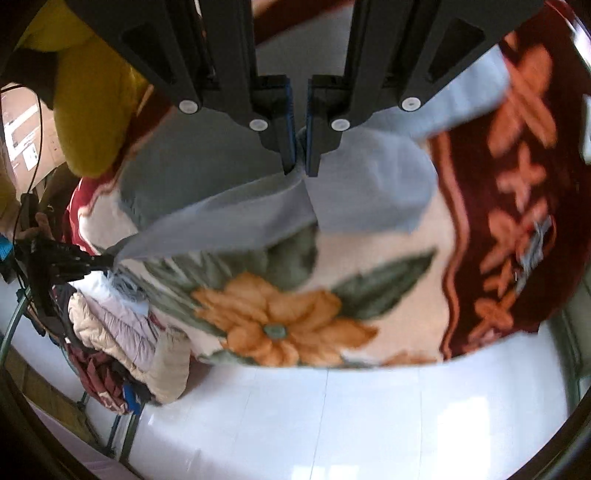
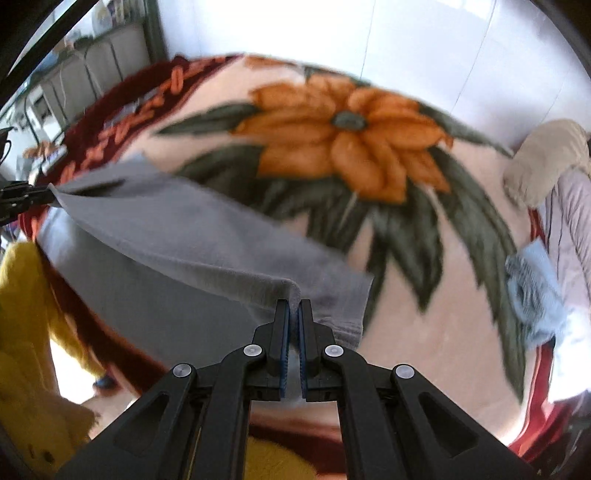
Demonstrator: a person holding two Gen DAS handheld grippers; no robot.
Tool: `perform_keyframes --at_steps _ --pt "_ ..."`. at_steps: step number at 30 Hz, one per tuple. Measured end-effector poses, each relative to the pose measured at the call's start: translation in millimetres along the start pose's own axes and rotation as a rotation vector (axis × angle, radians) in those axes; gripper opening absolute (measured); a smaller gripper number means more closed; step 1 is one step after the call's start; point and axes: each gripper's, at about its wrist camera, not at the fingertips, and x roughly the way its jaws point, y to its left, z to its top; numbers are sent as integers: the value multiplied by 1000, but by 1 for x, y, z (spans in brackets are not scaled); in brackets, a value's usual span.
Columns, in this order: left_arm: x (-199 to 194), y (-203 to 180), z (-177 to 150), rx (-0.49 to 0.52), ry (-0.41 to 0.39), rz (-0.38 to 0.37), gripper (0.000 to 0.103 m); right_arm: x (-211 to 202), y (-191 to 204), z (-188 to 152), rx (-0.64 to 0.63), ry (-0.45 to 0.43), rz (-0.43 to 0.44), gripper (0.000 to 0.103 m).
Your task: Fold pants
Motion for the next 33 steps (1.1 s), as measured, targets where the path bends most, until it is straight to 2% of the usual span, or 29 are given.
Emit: perform_keyframes --at_steps 4,6,11,16,19,25,28,33 --pt "14 -6 -34 -39 55 -14 5 25 18 -27 -34 91 -17 5" --pt "22 -10 -48 -36 76 4 5 35 24 -38 -40 127 -27 5" --pt "35 -5 -70 -104 113 -9 5 51 29 -50 -21 164 -27 5" --pt "33 2 -81 -168 111 -21 5 46 27 -54 -5 156 -26 5" --pt "30 -3 -83 -151 114 -19 5 42 24 -57 7 143 -22 5" --pt "51 -8 -95 -148 199 0 5 61 28 -68 -5 245 -61 5" --pt "55 -10 -97 -133 203 18 5 61 26 -73 16 268 -70 11" --pt "49 -8 -98 -166 198 -10 9 35 11 -79 83 241 -49 20"
